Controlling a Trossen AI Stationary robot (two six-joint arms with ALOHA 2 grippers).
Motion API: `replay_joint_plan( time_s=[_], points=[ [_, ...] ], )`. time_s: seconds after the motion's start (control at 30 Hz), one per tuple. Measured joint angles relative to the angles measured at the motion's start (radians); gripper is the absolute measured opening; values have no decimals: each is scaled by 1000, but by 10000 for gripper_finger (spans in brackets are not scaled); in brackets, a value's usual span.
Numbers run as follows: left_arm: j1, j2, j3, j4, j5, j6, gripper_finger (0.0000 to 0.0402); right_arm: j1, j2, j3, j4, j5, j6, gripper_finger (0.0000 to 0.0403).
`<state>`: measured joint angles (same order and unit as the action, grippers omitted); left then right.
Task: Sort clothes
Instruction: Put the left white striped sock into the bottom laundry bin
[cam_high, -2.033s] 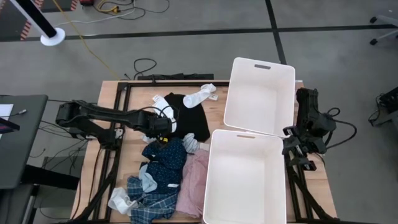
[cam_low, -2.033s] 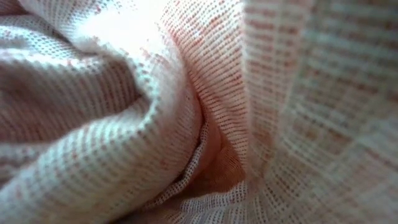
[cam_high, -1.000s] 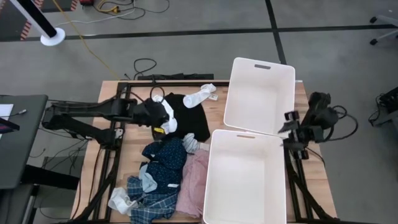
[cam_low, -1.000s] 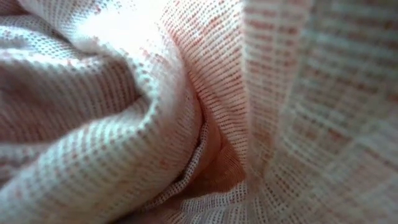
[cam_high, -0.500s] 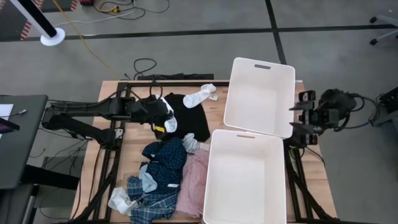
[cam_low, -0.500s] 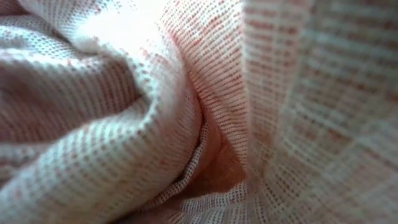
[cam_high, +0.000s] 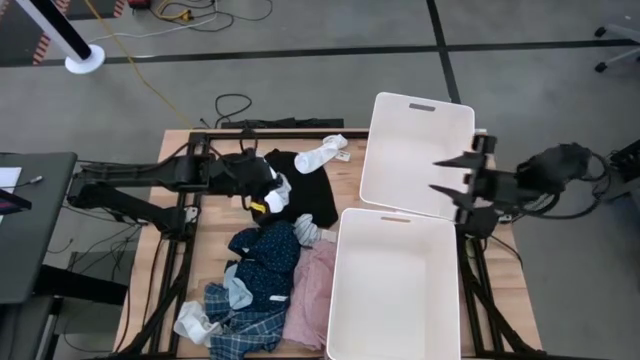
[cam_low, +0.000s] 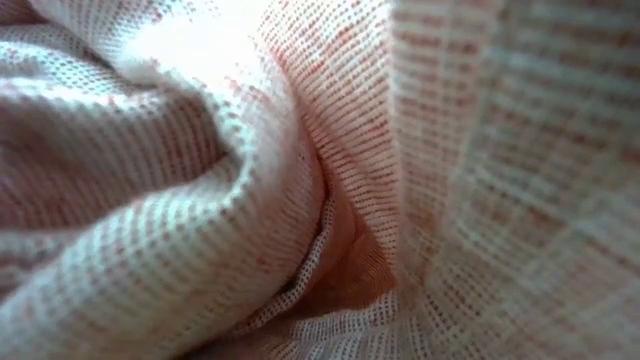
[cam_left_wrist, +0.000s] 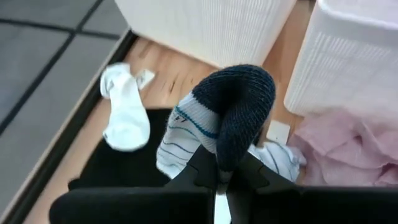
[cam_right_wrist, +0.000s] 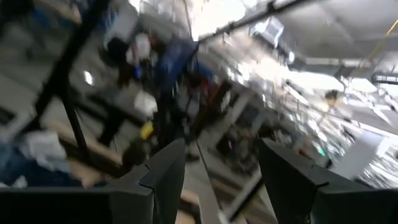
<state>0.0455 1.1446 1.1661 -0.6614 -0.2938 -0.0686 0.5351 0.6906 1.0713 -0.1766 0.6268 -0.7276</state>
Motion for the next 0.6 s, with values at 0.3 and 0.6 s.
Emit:
replay_joint_plan(
  time_s=[0.3, 0.6],
  points=[
    [-4, -1, 74, 78, 0, 96, 8, -364, 281, 221, -254, -271, 118, 218],
    [-41, 0, 84, 224, 30, 221, 8, -673, 555, 313, -278, -723, 252, 218]
  ],
)
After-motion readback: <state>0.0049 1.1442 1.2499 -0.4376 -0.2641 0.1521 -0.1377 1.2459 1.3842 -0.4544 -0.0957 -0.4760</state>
